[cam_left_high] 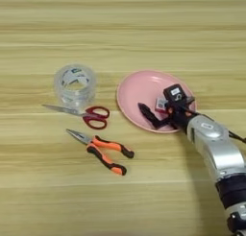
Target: Move the objects on the table
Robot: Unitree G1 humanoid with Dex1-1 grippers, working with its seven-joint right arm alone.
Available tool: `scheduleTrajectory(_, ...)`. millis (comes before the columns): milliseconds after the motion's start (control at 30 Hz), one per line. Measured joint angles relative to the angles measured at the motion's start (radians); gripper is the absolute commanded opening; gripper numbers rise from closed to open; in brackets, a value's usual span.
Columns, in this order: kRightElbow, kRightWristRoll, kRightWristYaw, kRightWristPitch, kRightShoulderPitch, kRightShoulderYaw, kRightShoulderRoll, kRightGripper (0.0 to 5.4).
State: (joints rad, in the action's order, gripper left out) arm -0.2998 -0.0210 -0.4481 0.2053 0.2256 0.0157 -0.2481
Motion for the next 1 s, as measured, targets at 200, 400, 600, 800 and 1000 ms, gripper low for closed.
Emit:
scheduleTrajectory(200,-0.016,-0.004,0.0,-0.003,-0.005,-0.033,-0.047,5.34)
scheduleTrajectory(400,-0.021,-0.005,0.0,-0.019,-0.019,-0.06,-0.076,5.34)
scheduleTrajectory(600,-0.03,-0.008,0.0,-0.02,-0.021,-0.08,-0.103,5.34)
scheduleTrajectory(800,0.02,-0.014,-0.004,-0.008,-0.046,-0.087,-0.108,5.34)
scheduleTrajectory(1000,0.133,-0.062,-0.04,0.003,-0.085,-0.086,-0.08,5.34)
